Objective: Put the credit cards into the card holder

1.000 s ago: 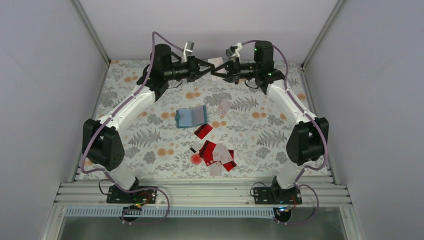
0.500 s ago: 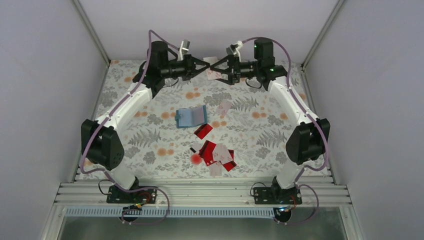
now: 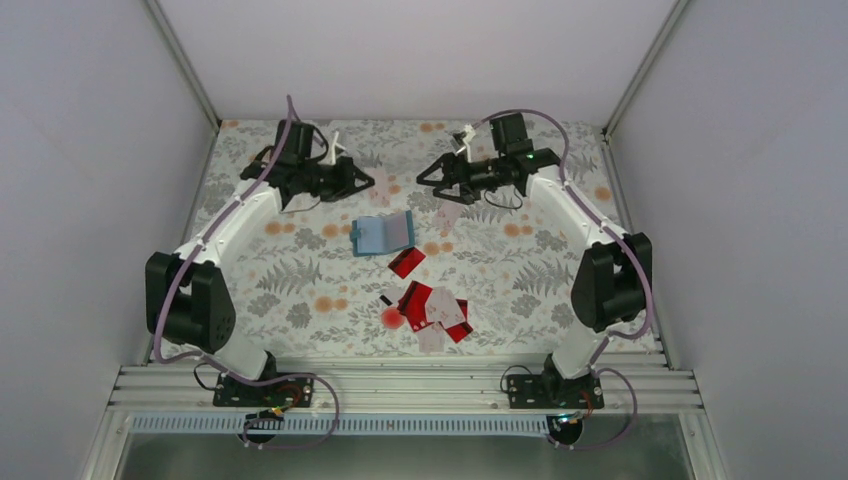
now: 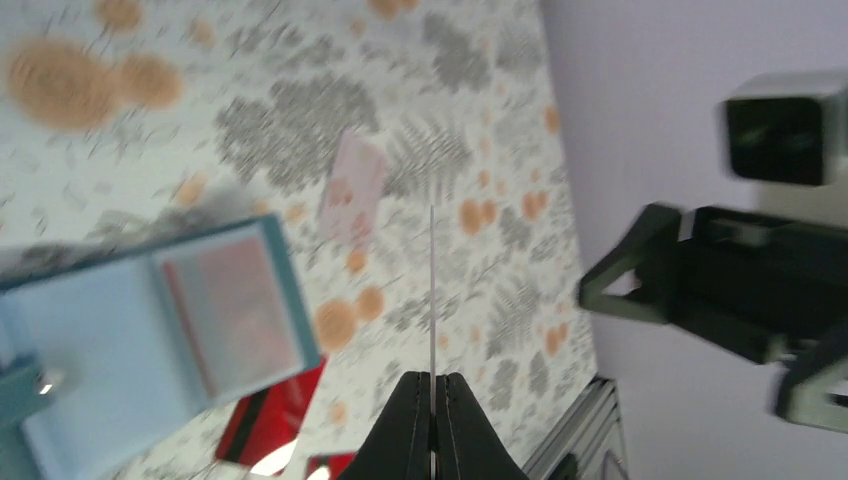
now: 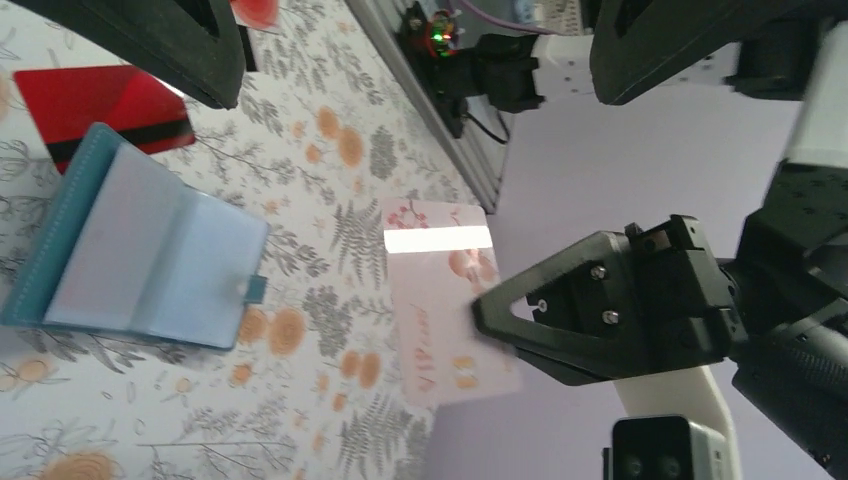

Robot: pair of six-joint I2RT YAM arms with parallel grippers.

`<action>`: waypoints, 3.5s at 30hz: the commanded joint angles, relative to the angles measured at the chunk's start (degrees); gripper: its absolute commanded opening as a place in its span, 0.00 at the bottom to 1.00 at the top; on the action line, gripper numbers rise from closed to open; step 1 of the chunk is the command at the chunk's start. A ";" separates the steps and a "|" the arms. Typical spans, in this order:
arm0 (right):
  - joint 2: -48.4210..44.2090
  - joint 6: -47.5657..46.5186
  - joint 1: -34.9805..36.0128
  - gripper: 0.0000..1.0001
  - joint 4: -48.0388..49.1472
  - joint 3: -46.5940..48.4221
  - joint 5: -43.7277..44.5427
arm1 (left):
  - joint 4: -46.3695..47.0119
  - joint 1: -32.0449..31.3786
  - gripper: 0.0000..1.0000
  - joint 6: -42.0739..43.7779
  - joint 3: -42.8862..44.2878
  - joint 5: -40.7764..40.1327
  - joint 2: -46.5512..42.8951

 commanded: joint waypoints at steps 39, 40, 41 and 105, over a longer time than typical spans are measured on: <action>28.62 -11.82 9.13 0.20 -3.40 10.57 14.64 | 4.72 1.57 0.02 11.17 -5.72 0.47 21.10; 28.87 -12.03 8.96 0.20 -3.27 10.20 14.77 | 4.72 1.61 0.02 11.24 -5.58 0.62 21.24; 29.10 -12.21 8.86 0.20 -3.09 9.75 14.93 | 4.78 1.64 0.02 11.21 -5.62 0.87 21.35; 31.88 -16.87 6.94 0.17 -3.03 4.84 15.23 | 9.96 1.46 0.02 6.26 -4.92 9.03 29.00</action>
